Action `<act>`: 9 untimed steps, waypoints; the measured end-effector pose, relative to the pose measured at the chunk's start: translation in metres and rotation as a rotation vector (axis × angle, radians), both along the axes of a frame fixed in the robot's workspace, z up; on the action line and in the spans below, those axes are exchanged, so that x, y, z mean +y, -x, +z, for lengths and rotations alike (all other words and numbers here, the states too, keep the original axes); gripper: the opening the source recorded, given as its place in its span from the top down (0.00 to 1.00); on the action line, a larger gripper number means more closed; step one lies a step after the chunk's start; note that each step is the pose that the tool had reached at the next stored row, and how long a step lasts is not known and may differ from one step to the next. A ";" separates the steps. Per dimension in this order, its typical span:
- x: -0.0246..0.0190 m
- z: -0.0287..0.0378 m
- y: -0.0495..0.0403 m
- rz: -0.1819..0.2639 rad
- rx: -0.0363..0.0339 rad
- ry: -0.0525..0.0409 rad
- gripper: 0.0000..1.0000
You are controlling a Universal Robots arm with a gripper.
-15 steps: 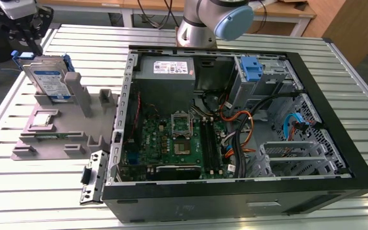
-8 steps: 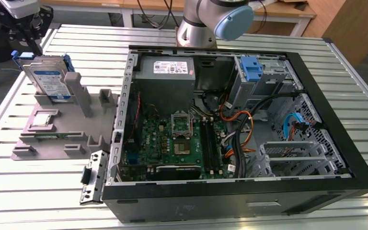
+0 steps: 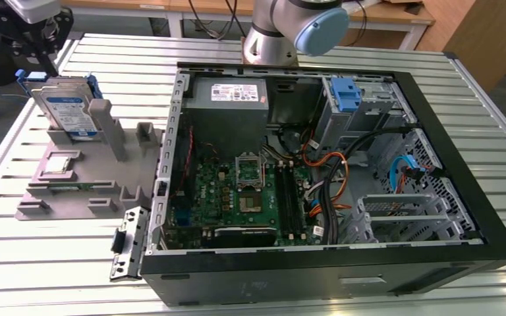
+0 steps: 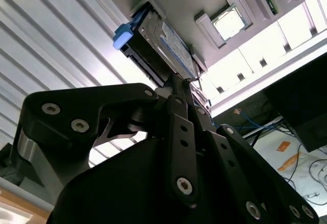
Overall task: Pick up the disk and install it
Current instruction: 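Pick up the disk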
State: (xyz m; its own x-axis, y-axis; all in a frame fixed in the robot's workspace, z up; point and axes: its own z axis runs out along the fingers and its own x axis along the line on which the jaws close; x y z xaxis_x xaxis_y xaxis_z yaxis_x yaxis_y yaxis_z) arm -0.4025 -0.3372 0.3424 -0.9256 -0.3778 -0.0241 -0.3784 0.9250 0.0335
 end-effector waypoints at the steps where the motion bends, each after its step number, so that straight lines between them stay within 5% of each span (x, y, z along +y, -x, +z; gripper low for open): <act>1: 0.0000 0.0000 0.0000 0.018 0.0000 0.0000 0.90; 9: 0.0000 -0.0001 0.0000 0.163 0.0001 0.0000 0.90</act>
